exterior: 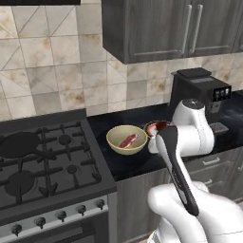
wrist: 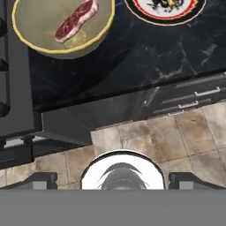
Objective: Place one of the steaks on the plate and the other in the bowl. Then place the bowl in the fridge.
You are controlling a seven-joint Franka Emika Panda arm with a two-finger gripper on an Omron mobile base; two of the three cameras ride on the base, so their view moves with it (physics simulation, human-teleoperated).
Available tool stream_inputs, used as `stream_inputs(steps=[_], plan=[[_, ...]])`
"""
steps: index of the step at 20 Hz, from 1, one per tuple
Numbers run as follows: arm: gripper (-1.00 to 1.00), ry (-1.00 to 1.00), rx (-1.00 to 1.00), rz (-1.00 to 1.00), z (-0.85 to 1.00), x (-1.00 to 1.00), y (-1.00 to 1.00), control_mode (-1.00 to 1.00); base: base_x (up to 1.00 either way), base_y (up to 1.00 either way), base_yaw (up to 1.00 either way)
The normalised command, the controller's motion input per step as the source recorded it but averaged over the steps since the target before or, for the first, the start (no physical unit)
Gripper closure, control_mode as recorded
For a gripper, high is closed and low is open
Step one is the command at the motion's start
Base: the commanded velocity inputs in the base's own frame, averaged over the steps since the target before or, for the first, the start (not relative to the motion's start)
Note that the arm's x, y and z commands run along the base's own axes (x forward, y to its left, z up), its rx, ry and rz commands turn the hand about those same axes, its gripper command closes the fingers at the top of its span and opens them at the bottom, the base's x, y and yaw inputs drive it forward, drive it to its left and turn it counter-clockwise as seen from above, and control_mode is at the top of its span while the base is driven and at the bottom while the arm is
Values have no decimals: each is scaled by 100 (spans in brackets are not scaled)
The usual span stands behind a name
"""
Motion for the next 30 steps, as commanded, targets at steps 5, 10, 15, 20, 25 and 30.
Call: stream_inputs(steps=[5,10,15,20,25,30], plan=[[-100,0,34,-36,26,28,0,-100,0,0,0],[-100,4,19,-13,13,42,-8,-100,0,0,0],[-100,1,0,-1,-5,28,-5,-100,0,0,0],[-100,5,0,-7,-19,78,-11,-100,0,0,0],[-100,0,0,-5,-39,66,-3,-100,0,0,0],[-100,-3,0,0,-45,42,0,-100,0,0,0]])
